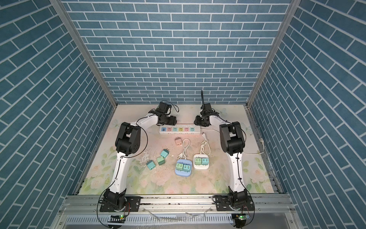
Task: Insert plugs into power strip
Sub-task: Move the socket at the center of the table.
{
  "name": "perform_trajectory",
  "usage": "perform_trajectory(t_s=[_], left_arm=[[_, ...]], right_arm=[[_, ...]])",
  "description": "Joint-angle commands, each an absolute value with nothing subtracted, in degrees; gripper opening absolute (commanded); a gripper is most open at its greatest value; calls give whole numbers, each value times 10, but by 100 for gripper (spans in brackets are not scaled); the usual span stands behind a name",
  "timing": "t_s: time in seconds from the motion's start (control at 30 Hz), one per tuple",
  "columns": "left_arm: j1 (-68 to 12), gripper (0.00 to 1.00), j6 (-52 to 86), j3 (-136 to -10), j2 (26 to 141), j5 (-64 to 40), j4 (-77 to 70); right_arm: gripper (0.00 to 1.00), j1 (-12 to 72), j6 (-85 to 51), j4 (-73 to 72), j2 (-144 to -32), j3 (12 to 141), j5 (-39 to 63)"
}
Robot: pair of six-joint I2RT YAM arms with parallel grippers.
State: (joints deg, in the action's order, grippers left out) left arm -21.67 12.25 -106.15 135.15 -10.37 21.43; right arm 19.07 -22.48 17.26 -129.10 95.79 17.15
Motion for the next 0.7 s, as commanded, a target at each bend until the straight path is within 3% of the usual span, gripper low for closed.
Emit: perform_trajectory(t_s=[0.0,0.4,0.67], left_arm=[[-215,76,138,-991,1311,-99,183],[-216,76,160,-797,1196,-102,70],[-215,75,167,-735,1153,-103,34]], right_arm=[[47,202,-227,146,-1232,899,156],[45,238,-251,62,-1130,728,118],[45,254,-252,52,-1106,699,93]])
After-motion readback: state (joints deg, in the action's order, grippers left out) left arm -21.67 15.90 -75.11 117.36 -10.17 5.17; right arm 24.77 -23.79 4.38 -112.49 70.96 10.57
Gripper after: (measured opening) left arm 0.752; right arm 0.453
